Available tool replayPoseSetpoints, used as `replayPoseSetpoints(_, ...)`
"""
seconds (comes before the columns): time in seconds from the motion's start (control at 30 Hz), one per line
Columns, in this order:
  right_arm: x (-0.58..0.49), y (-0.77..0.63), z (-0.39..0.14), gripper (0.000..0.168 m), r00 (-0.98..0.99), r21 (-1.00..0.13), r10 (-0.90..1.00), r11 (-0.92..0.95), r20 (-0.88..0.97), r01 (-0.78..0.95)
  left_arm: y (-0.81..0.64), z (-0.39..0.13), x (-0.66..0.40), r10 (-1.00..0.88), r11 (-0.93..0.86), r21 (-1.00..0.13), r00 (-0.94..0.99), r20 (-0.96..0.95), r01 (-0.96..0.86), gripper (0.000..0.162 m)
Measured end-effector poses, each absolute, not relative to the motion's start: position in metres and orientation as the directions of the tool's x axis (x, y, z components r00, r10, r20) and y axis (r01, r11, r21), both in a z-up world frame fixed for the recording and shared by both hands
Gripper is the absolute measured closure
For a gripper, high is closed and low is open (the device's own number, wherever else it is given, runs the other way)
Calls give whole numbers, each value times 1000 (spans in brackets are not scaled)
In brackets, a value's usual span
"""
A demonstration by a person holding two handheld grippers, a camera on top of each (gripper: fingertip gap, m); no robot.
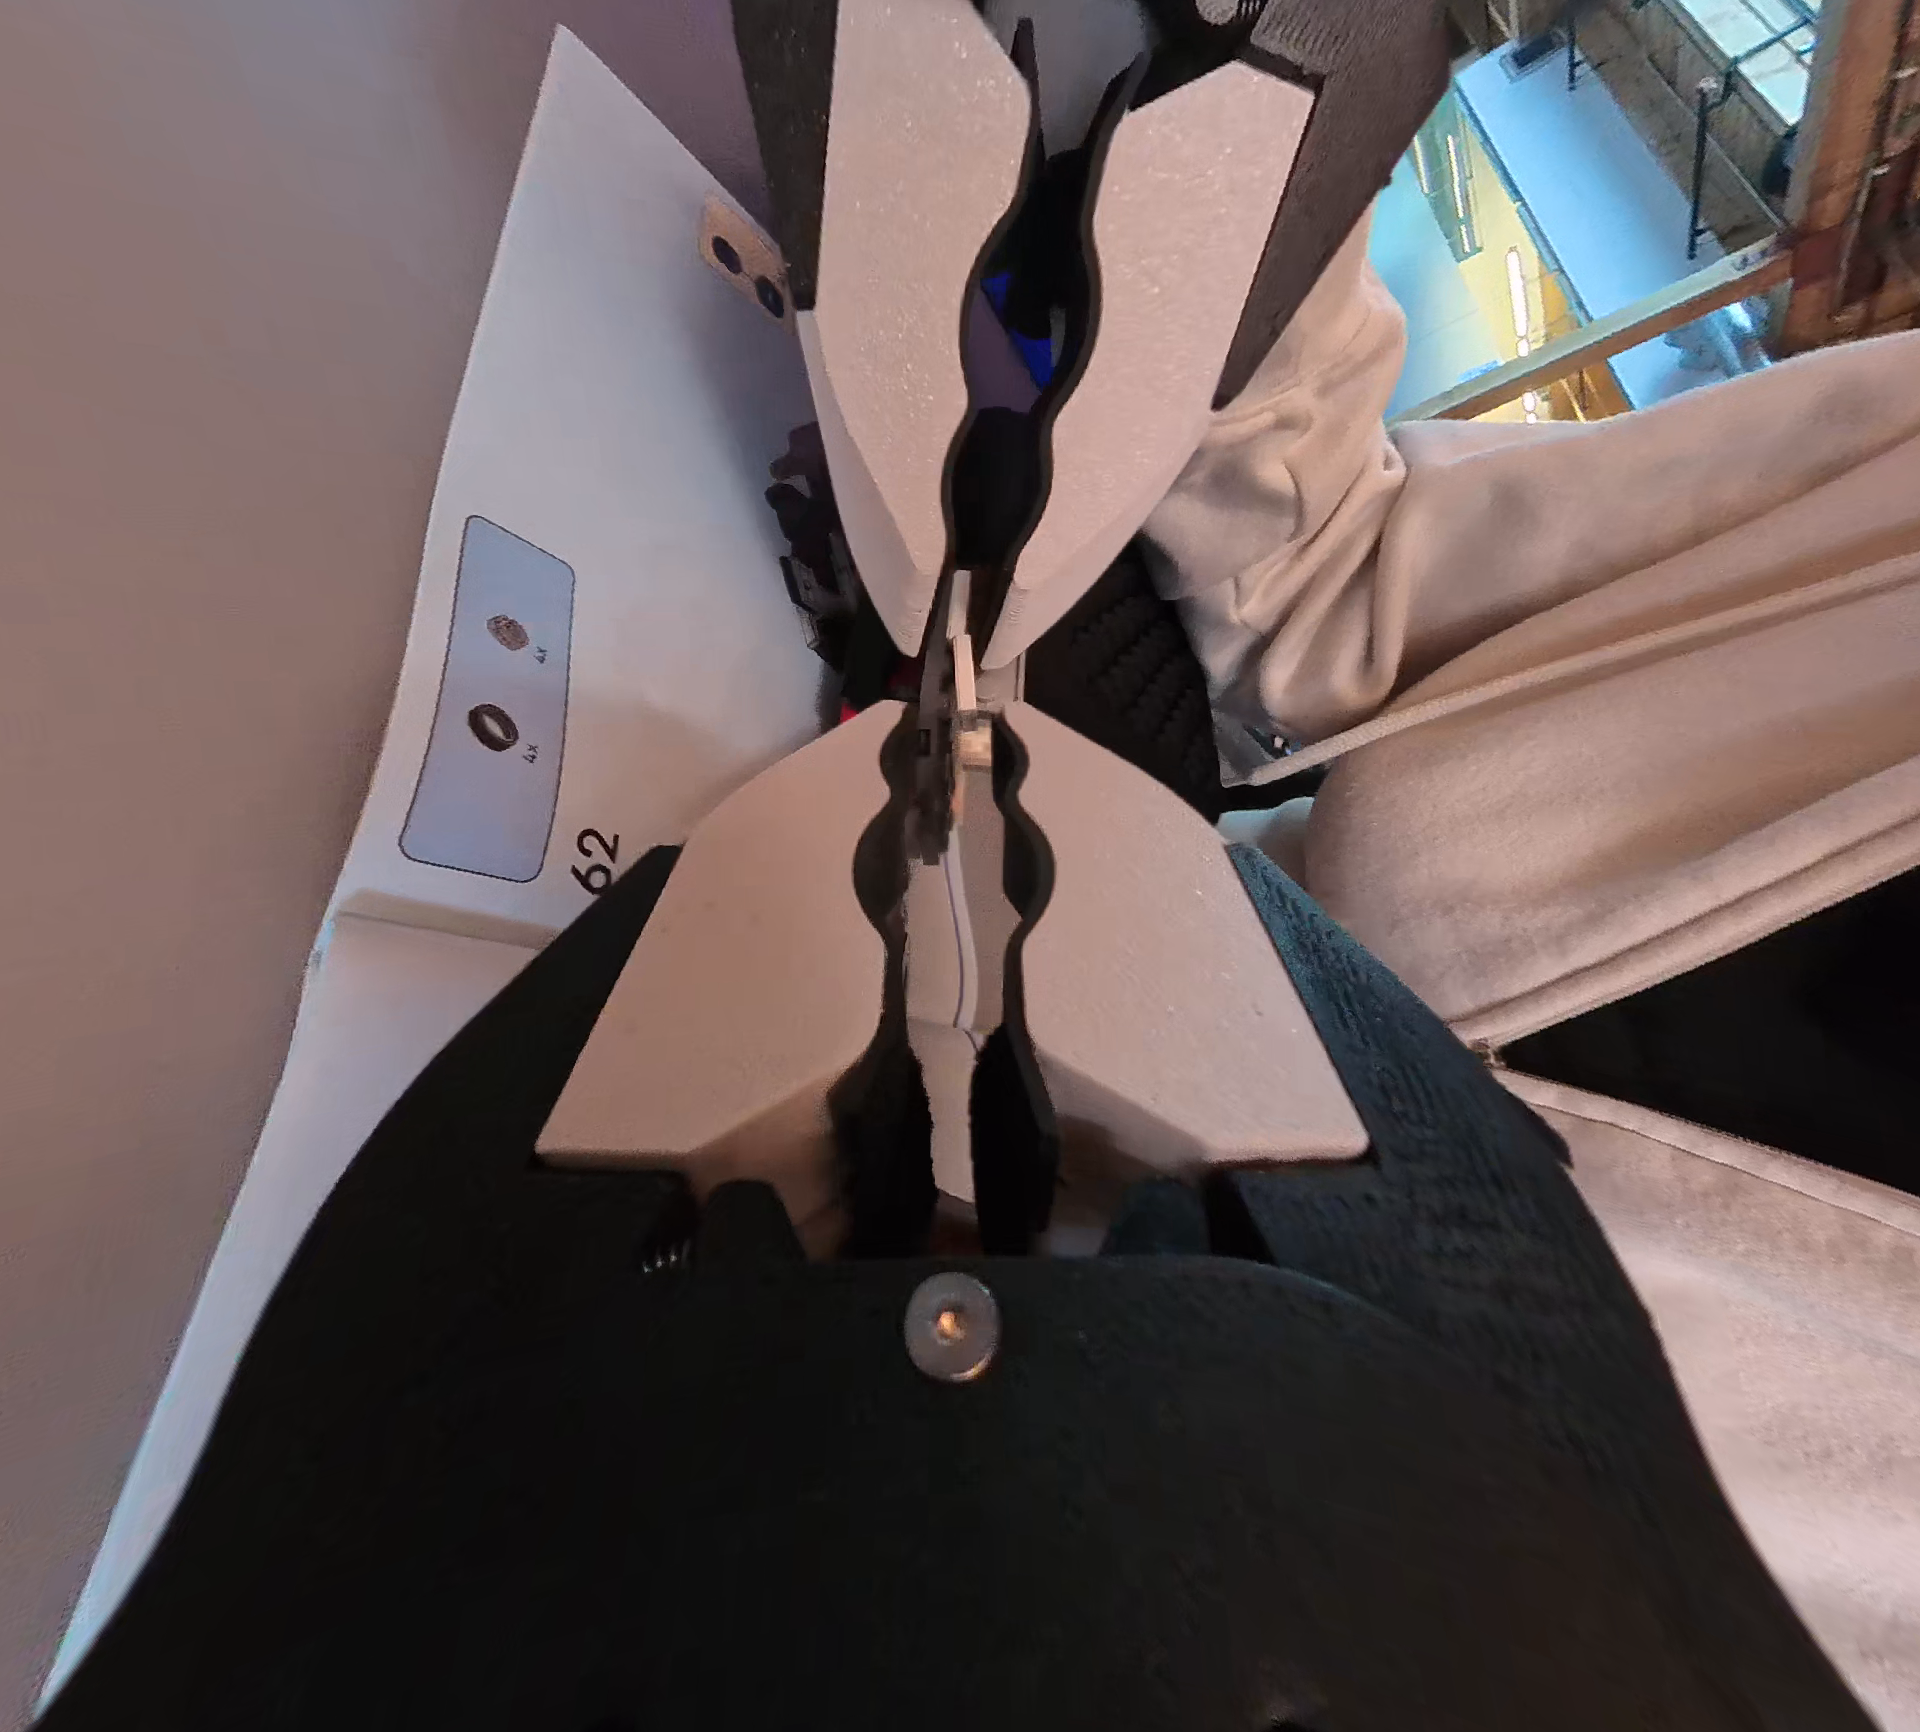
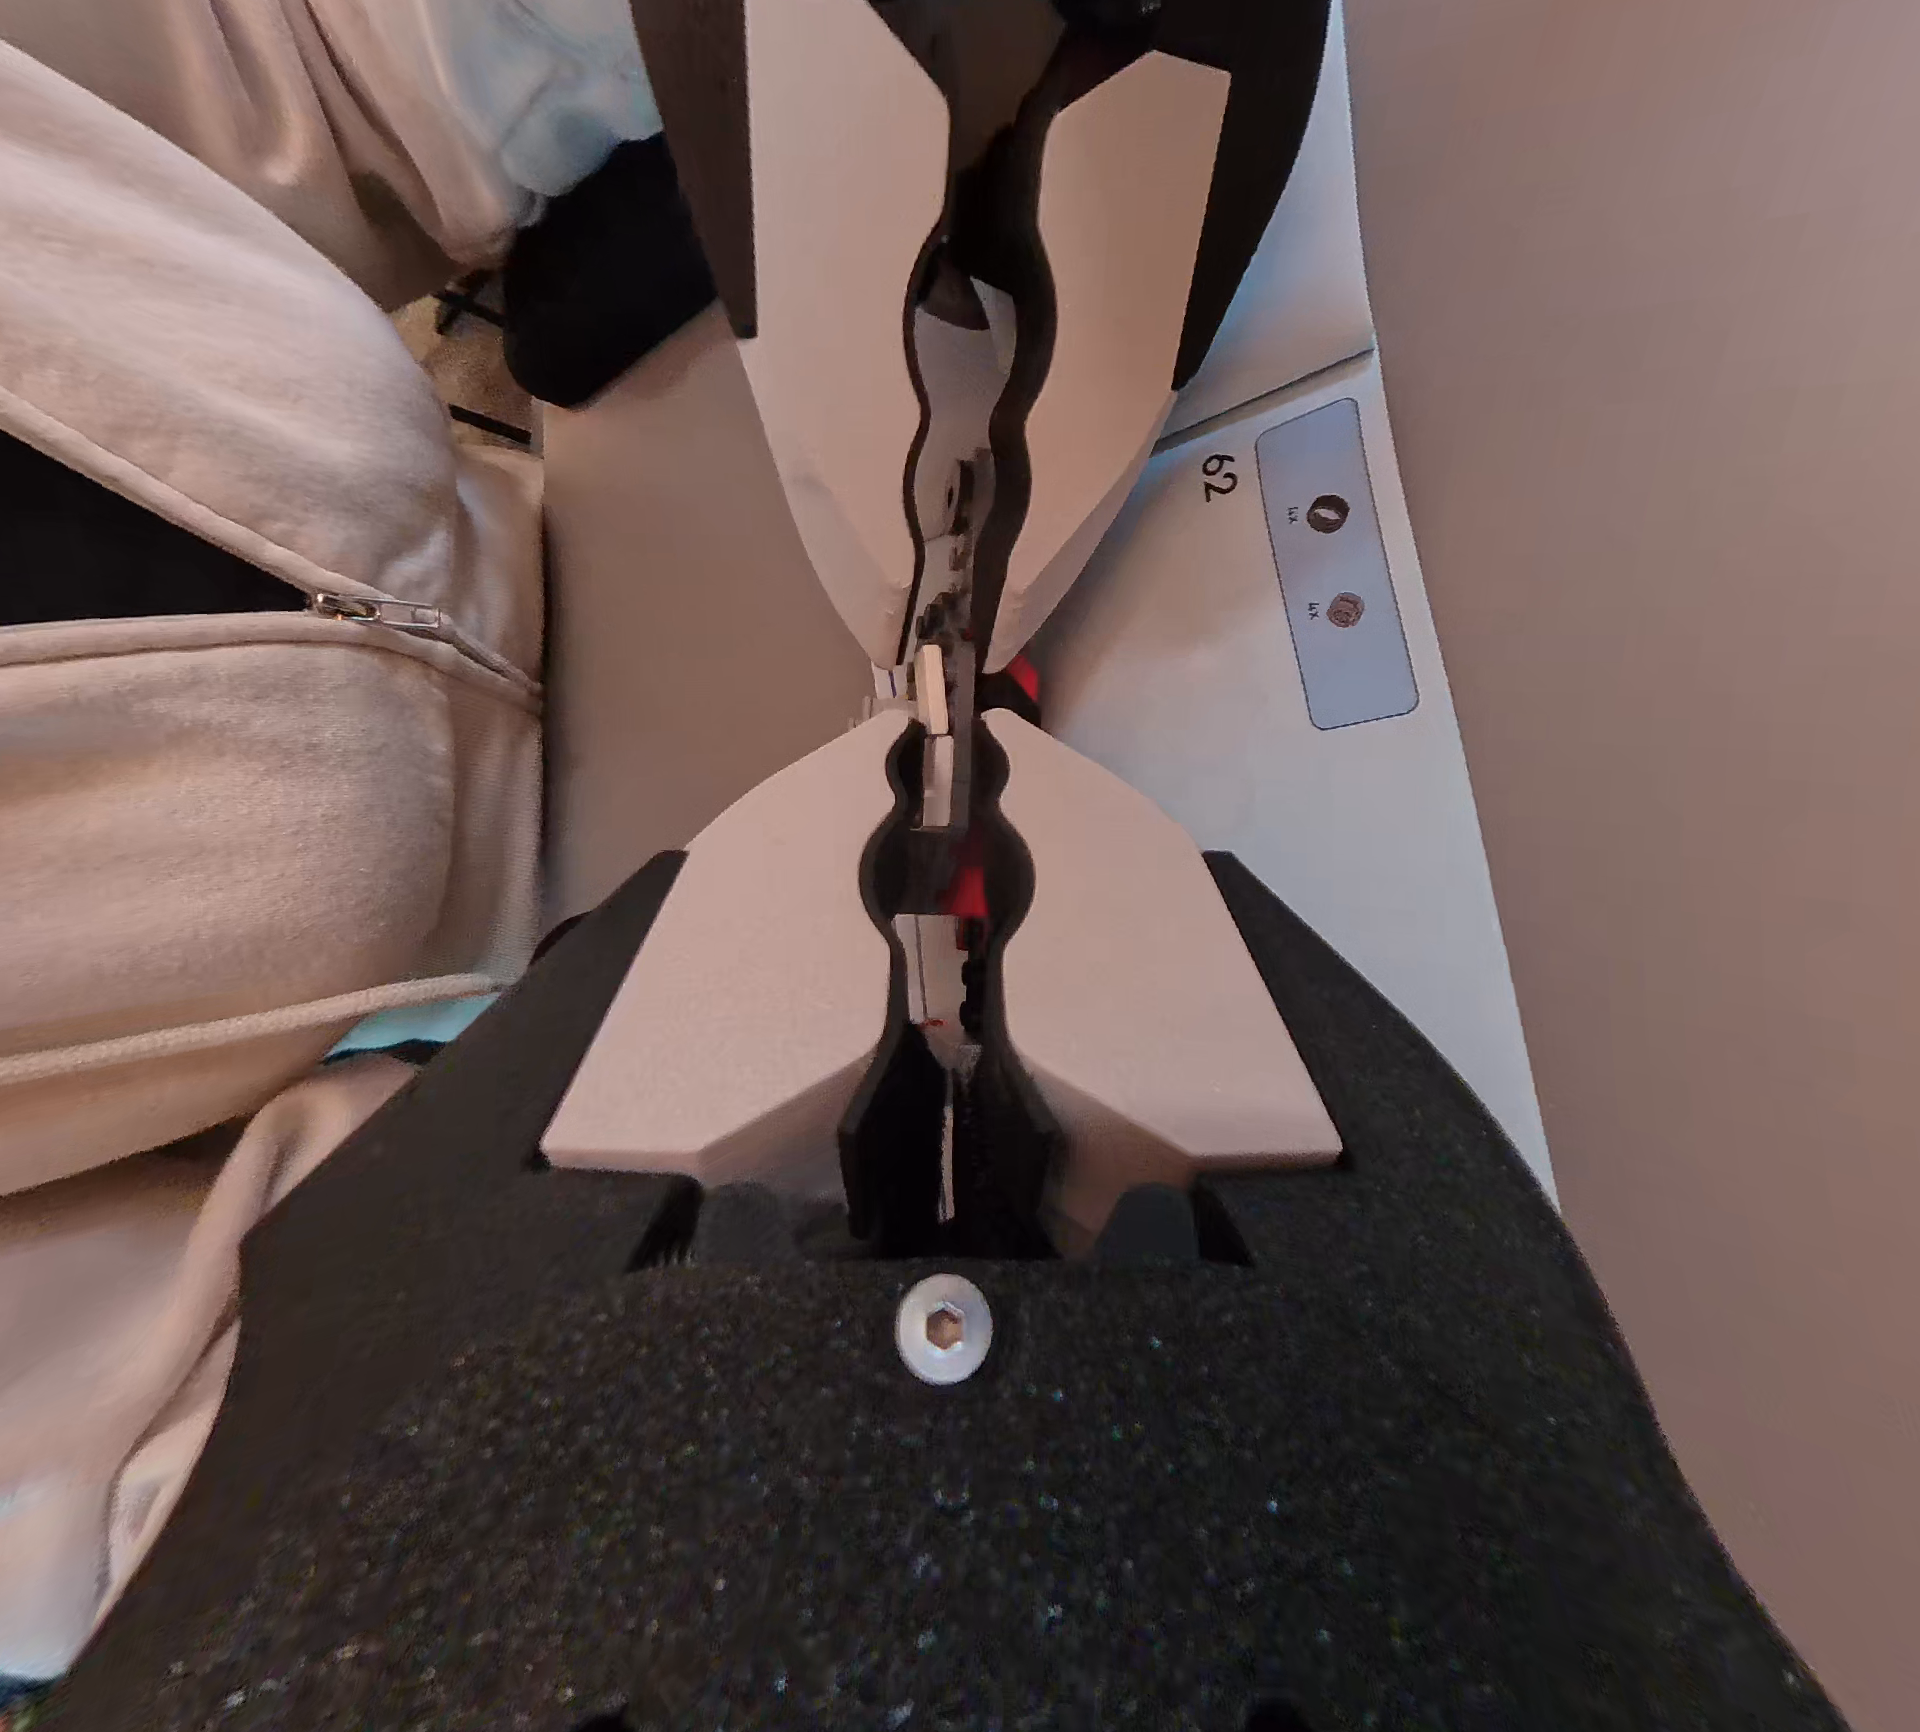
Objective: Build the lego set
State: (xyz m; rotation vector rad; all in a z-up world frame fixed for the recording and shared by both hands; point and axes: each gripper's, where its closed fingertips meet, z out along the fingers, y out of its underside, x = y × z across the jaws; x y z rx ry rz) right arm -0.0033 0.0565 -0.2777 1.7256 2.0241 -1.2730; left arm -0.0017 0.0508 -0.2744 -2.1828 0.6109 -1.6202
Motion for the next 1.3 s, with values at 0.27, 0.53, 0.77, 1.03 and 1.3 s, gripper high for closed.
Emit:
replayPoseSetpoints(0.27, -2, 50, -274, 161, -332, -511, 756, -3, -564, 860, 46, -273, 0, -570, -822, -550, 255, 781, -151, 154)
replayPoseSetpoints(0.53, 0, 44, -273, 160, -382, -575, 784, 39, -489, 817, 40, -274, 1, -667, -742, -636, 322, 672, -209, 154)
replayPoseSetpoints(0.77, 2, 37, -273, 158, -388, -661, 817, 10, -427, 750, 34, -275, 5, -750, -648, -707, 399, 527, -284, 155)
replayPoseSetpoints(1.03, 4, 35, -273, 162, -410, -708, 831, 29, -375, 706, 33, -275, 6, -764, -618, -731, 437, 474, -288, 154)
replayPoseSetpoints(1.3, 6, 31, -271, 162, -440, -730, 843, 86, -309, 678, 30, -272, 11, -782, -598, -749, 410, 469, -284, 154)
